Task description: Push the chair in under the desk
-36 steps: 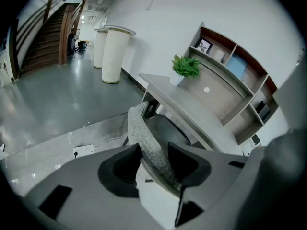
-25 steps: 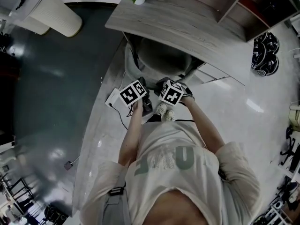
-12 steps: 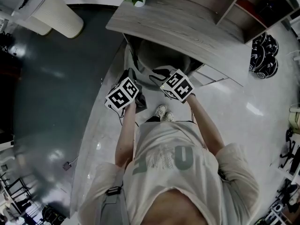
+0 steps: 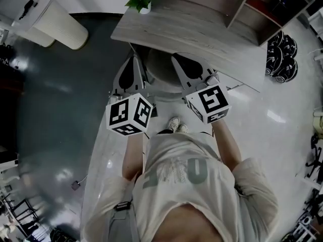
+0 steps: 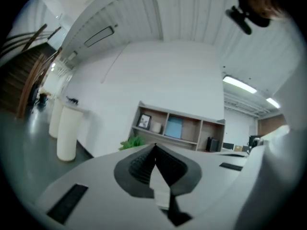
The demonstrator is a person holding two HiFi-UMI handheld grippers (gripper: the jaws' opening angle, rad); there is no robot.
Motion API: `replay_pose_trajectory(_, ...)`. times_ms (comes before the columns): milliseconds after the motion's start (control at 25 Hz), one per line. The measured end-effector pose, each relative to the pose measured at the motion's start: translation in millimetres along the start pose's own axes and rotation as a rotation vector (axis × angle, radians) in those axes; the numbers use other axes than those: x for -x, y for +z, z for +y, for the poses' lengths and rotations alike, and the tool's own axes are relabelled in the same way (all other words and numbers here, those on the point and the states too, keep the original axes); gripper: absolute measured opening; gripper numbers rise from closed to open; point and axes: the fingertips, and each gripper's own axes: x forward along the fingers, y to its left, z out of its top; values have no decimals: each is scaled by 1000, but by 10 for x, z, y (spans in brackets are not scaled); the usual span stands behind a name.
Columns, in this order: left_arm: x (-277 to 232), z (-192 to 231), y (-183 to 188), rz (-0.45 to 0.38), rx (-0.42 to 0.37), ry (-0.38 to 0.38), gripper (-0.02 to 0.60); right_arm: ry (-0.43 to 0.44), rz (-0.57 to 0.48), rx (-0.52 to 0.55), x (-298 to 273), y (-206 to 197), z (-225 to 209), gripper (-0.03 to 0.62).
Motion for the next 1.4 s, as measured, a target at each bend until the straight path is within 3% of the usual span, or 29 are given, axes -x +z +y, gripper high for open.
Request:
replay_pose_trajectory(120, 42, -406, 275, -85, -186, -101, 14, -107, -73, 45, 244, 277, -118, 17)
replay_pose_trajectory(200, 82, -612, 364, -112, -223, -149, 14, -159, -106, 61, 391, 399, -155, 17)
replay_pose_trajectory(360, 125, -814, 441, -131, -193, -205, 14, -228, -119, 55, 625, 455, -216, 17)
replay_pose_trajectory(600, 117, -923, 460, -135, -234, -221, 13, -275, -96, 52, 731, 412, -380, 17)
replay_pose_trajectory(1400, 186, -853, 395, -112, -219, -228, 13, -273, -101, 69, 773, 401, -328, 17)
